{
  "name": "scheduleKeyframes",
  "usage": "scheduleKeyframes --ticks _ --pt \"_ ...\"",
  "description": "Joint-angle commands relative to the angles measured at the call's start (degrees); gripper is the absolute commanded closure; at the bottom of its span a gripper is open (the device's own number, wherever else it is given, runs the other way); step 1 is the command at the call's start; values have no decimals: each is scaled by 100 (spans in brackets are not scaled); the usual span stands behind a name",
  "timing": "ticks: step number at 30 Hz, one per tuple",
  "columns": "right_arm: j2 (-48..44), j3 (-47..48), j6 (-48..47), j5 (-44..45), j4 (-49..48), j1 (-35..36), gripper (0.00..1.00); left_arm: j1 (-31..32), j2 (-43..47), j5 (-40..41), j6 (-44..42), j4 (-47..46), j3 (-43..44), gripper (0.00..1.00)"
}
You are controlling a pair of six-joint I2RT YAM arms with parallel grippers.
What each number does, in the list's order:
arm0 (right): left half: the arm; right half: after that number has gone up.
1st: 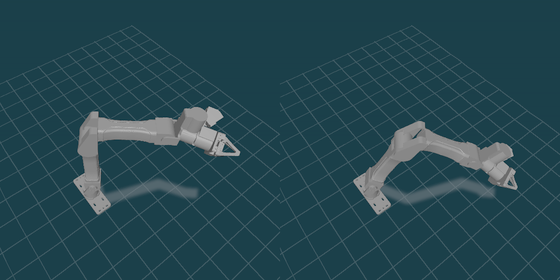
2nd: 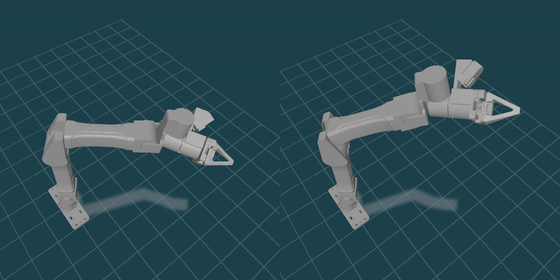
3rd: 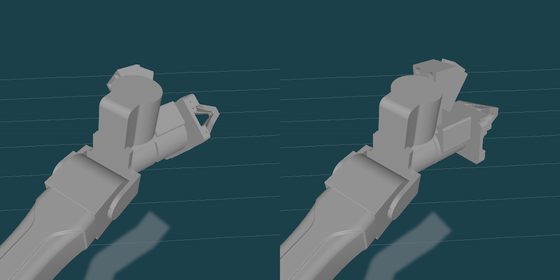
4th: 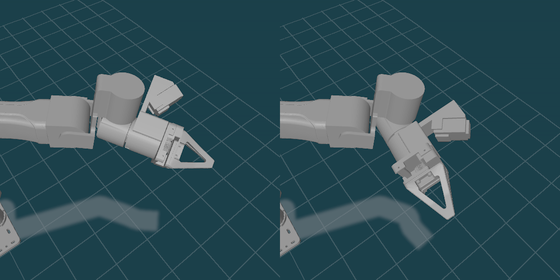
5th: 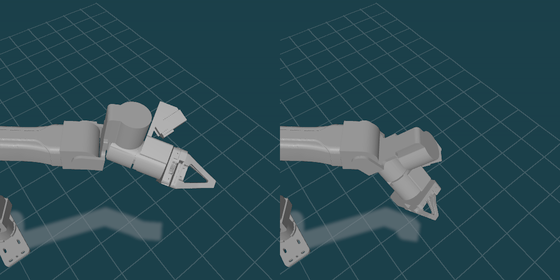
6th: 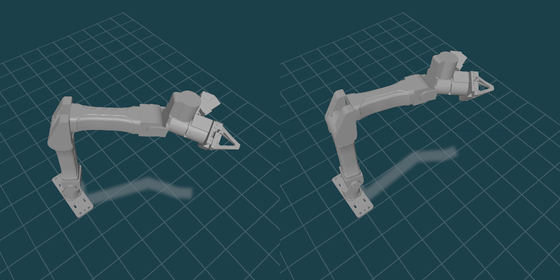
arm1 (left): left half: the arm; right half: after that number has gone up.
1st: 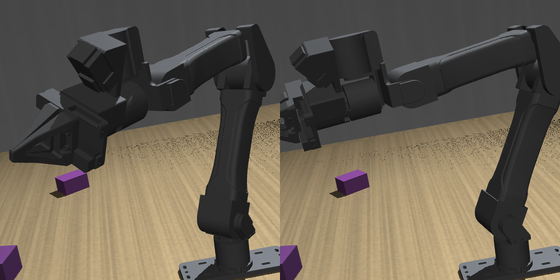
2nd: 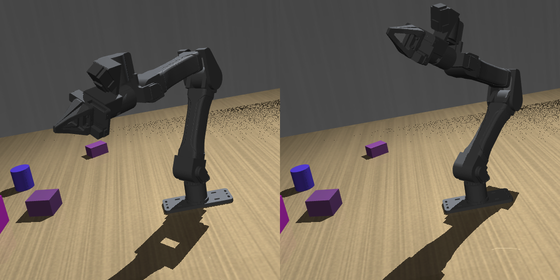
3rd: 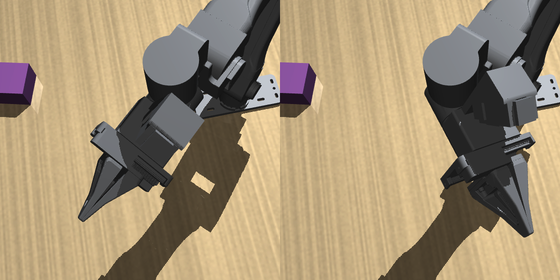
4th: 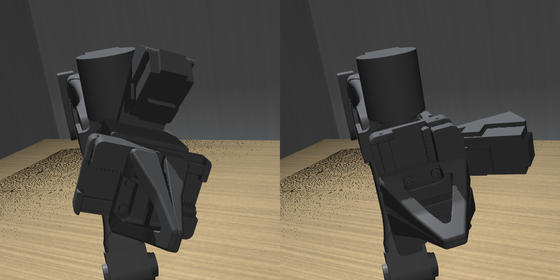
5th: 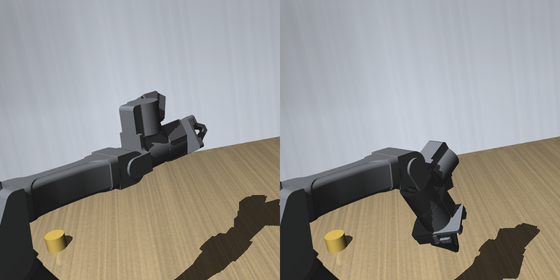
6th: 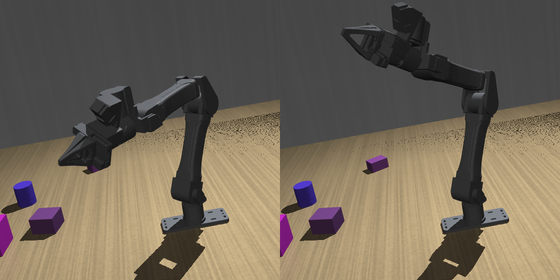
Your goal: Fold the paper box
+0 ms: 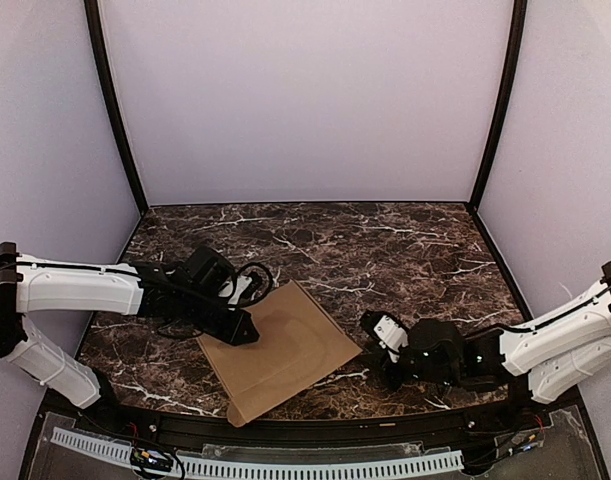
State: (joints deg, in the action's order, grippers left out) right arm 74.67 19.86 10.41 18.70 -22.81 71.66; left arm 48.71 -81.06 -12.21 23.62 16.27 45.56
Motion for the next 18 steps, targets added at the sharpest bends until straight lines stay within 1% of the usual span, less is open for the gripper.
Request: scheduleKeyframes --ticks 1,5,7,9,11,12,13,14,15,16,17,18 --pt "-889 -242 504 -323 957 32 67 -2 -187 12 24 423 -112 89" --pt "-2037 -277 593 -286 1626 32 53 -9 -27 31 48 479 19 88" --pt "-2540 -230 447 -139 1815 12 44 -3 115 123 53 585 148 84" --pt "-2900 -122 194 -52 1912 -36 35 -6 302 249 34 715 325 77" --pt "-3064 47 -92 -160 2025 -126 27 -2 544 394 5 818 541 62" --pt "-3075 144 -221 -262 2086 -180 22 -2 633 506 -32 891 594 57" --pt "-3050 236 -330 -327 2132 -224 15 -6 810 587 -54 946 689 45" --pt "-2971 332 -412 -300 2169 -250 7 -9 1002 805 -113 1062 729 38" --pt "-2890 407 -468 -225 2227 -261 2 -10 1100 921 -147 1119 788 22" --pt "-2818 488 -582 -183 2259 -278 2 -15 1281 1198 -219 1215 797 11" --pt "-2736 551 -675 -163 2329 -294 2 -21 1371 1337 -240 1248 770 4" --pt "-2667 610 -770 -184 2407 -317 1 -62 1555 1557 -251 1278 722 2"
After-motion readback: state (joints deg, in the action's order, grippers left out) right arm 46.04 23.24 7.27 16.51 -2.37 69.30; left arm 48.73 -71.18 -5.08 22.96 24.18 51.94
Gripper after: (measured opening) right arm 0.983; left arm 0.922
